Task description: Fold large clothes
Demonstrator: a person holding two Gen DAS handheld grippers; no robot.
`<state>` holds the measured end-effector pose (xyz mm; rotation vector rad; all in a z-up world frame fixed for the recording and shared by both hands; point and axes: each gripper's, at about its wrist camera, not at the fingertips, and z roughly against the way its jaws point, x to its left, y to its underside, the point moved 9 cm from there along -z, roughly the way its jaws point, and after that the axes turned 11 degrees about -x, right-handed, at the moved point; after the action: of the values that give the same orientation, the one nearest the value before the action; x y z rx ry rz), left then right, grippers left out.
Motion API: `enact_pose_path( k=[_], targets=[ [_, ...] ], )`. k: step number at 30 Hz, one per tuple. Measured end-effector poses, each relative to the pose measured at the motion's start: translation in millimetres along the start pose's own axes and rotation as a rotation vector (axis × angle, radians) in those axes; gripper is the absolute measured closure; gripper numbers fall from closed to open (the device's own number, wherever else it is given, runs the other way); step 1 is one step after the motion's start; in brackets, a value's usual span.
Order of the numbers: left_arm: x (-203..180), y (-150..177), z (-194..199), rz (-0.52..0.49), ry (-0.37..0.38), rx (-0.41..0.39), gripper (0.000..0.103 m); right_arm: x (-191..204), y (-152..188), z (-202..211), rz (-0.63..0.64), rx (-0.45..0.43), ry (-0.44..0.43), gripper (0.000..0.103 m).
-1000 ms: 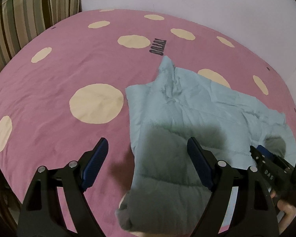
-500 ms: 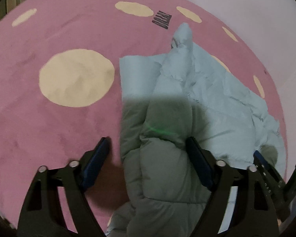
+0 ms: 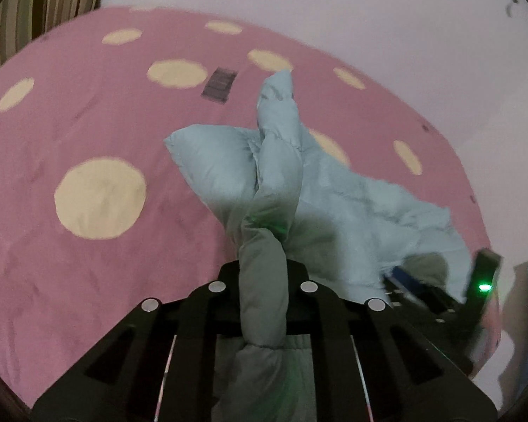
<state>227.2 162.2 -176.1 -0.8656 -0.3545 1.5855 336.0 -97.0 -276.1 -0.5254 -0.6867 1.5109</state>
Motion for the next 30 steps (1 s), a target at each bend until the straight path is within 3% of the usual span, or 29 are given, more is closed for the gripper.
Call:
enact_pose_path(
  k=[7, 13, 21, 30],
  targets=[
    [-52, -21, 33, -0.094, 0.035, -0.063, 0.094, -11, -16, 12, -0.105, 0.005, -0.07, 0.063],
    [-81, -22, 45, -0.151, 0.026, -0.085, 0.094, -27, -40, 18, -0.16, -0.029, -0.079, 0.063],
    [-136, -21, 46, -0.255, 0.023, -0.096, 0.094, -52, -30, 37, -0.216, -0.034, -0.09, 0.063],
    [-210, -11, 31, -0.35, 0.02, -0.092, 0.094, -112, -26, 85, -0.258, -0.121, -0.043, 0.063]
  ],
)
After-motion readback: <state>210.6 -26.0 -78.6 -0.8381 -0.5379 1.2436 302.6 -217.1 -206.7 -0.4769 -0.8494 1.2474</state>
